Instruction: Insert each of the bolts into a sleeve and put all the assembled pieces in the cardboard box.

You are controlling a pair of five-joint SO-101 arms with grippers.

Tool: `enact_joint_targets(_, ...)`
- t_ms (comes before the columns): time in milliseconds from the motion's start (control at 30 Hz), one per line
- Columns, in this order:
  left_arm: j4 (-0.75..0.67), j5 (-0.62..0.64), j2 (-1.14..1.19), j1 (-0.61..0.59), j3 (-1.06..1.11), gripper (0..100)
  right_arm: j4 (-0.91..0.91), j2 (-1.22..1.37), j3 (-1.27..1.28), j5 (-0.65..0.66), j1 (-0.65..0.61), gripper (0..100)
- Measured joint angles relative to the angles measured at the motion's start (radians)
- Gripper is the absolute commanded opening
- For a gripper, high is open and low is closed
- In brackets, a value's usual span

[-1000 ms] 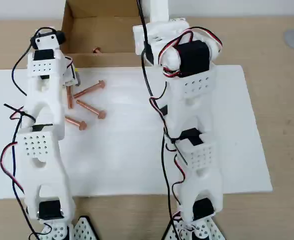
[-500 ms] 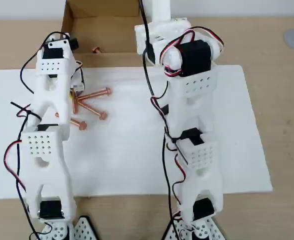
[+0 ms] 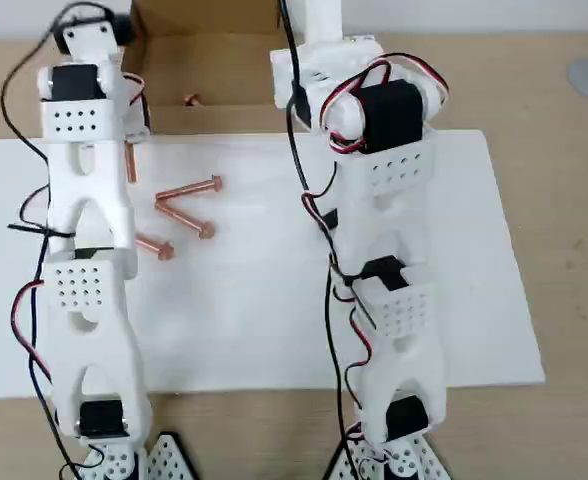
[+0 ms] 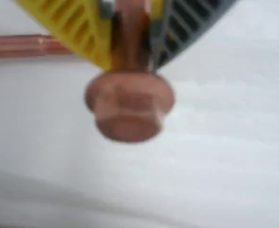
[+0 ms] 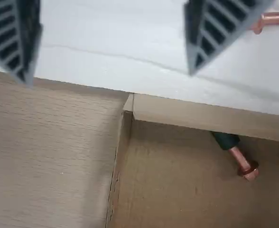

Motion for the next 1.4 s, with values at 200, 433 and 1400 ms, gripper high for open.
enact_joint_targets(200, 0.003, -0.064, -0.1, 0.0, 0.124, 1, 0.0, -0.008, 0.115, -0.035, 0.061, 24.9)
enact_joint_targets(433, 0.003, -0.149, -0.304, 0.009, 0.427, 1, 0.0, -0.008, 0.442, -0.216, 0.101, 24.9)
enact_joint_targets(1400, -0.675, -0.112, -1.593, 0.121, 1.875, 1, -0.176, -0.293, 1.33, -0.115, 0.19, 9.4)
